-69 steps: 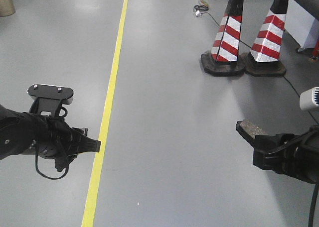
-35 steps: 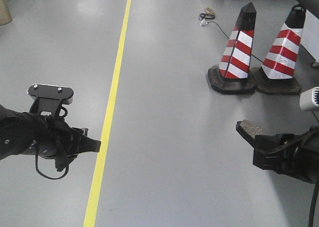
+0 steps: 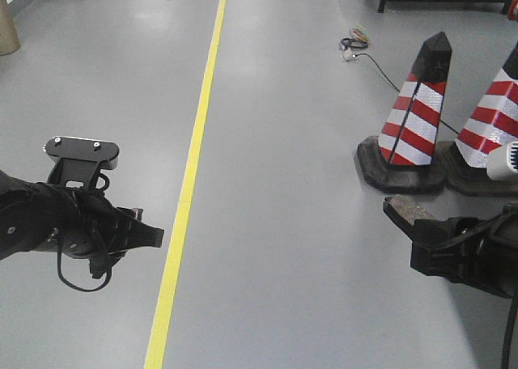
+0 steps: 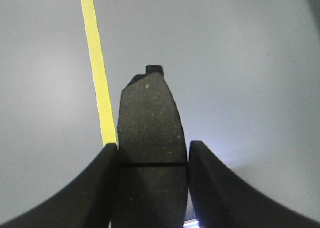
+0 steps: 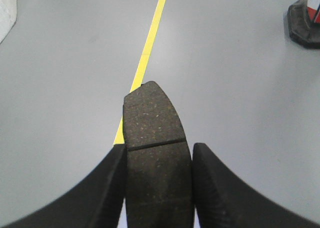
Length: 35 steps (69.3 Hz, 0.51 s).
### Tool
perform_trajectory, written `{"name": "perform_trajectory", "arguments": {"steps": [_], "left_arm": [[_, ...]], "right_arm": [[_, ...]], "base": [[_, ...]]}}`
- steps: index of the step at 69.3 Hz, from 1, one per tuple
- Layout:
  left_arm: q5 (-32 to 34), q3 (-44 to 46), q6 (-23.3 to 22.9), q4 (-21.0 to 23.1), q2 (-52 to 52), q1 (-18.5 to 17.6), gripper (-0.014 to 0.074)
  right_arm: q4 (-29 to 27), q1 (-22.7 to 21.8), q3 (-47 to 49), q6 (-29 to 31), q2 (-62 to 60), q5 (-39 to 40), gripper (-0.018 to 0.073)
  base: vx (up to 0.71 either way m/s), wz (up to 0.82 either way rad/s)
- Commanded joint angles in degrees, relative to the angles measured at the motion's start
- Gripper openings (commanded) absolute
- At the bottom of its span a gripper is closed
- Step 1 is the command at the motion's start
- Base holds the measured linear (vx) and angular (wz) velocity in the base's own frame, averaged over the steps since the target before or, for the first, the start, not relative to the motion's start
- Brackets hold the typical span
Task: Move and align brake pads A on conveyor
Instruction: 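Drive along the yellow floor line toward the striped cones, then turn the base past the cones to face the black conveyor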
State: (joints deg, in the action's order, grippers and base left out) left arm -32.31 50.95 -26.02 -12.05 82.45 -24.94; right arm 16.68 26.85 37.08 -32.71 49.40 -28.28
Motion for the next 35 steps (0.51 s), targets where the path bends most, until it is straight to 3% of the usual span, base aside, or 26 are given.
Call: {"name": "perform_trajectory", "arguments": {"steps": [1, 35], "left_arm": [[3.1, 1.4, -0.1, -0.4, -2.2, -0.3, 0.0020], [3.1, 1.4, -0.1, -0.4, -2.2, -0.3, 0.0020]], "right_arm": [[1.0, -0.2, 1.5, 0.3, -0.7, 4.4, 0.0067], [1.0, -0.2, 1.5, 0.3, -0.7, 4.2, 0.0067]], "base": [[0.51, 0.05], [0.50, 0.03]]}}
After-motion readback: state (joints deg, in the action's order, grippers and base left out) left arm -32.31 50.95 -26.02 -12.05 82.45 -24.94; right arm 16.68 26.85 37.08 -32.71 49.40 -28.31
